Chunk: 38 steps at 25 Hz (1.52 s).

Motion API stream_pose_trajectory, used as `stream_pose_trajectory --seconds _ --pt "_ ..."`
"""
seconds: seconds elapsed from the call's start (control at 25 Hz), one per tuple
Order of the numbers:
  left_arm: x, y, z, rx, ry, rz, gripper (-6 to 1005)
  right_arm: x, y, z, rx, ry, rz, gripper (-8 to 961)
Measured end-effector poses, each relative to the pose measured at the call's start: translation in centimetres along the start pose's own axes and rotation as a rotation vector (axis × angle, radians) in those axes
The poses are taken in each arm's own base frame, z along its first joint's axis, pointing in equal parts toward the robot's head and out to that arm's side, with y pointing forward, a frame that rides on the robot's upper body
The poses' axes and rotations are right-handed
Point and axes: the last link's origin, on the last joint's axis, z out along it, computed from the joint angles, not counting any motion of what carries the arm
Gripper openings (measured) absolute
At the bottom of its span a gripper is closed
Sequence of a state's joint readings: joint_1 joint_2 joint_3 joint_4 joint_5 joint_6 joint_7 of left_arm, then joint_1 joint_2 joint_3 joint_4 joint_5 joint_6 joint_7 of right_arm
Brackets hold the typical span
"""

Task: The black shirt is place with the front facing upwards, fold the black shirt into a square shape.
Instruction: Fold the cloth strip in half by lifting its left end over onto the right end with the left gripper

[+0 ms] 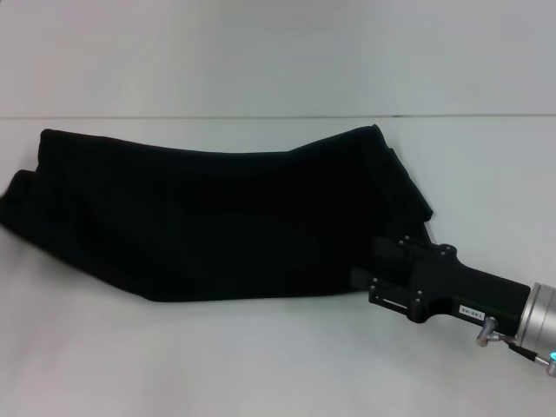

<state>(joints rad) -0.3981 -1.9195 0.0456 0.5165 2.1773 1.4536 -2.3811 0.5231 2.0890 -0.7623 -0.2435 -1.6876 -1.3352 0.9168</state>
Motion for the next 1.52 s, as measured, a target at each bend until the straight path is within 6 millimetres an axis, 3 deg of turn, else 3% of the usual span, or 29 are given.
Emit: stream_pose_trajectory --seconds 0.16,0.36,0.48,0.6,0.64,0.68,0.72,0.76,0.84,1.04,1.2,1.52 --pt "0.4 4.2 2.9 -0.153 -0.054 0.043 29 0.6 -0.2 -0.4 0.024 0.021 0.042 683" --pt "-0.7 11.2 9.5 -0.309 -0.195 0.136 29 1.3 0.1 -1.0 0.039 0.027 0.064 684" --pt "-3.3 15.6 14.5 -0.355 -0.325 0.216 29 1.7 0.2 -1.4 0.045 0.026 0.078 684" --pt "-7.3 19.3 18.7 -0.374 -0.448 0.294 29 2.1 0.4 -1.9 0.054 0.027 0.1 685" --pt "-9.4 20.5 20.1 -0.379 -0.5 0.326 29 2.3 0.4 -2.1 0.06 0.027 0.108 685" --pt "-9.4 20.5 20.1 -0.379 -0.5 0.326 29 2.4 0.4 -2.2 0.065 0.027 0.112 686" --pt "-13.3 21.6 22.1 -0.377 -0.574 0.37 28 2.5 0.4 -2.4 0.069 0.027 0.115 686" --pt "-13.7 21.6 22.2 -0.376 -0.58 0.374 27 2.6 0.4 -2.5 0.074 0.028 0.118 686" --pt "-16.3 21.3 22.9 -0.365 -0.622 0.39 27 2.7 0.4 -2.6 0.083 0.03 0.122 685" --pt "-21.3 17.3 23.2 -0.316 -0.692 0.336 27 3.0 0.0 -2.7 0.111 0.042 0.129 684" --pt "-21.9 15.5 22.4 -0.305 -0.689 0.304 27 2.7 -1.1 -2.4 0.178 0.037 0.15 685" --pt "-21.5 15.2 22.0 -0.316 -0.692 0.306 26 0.7 -4.9 0.4 0.335 0.068 0.148 686"
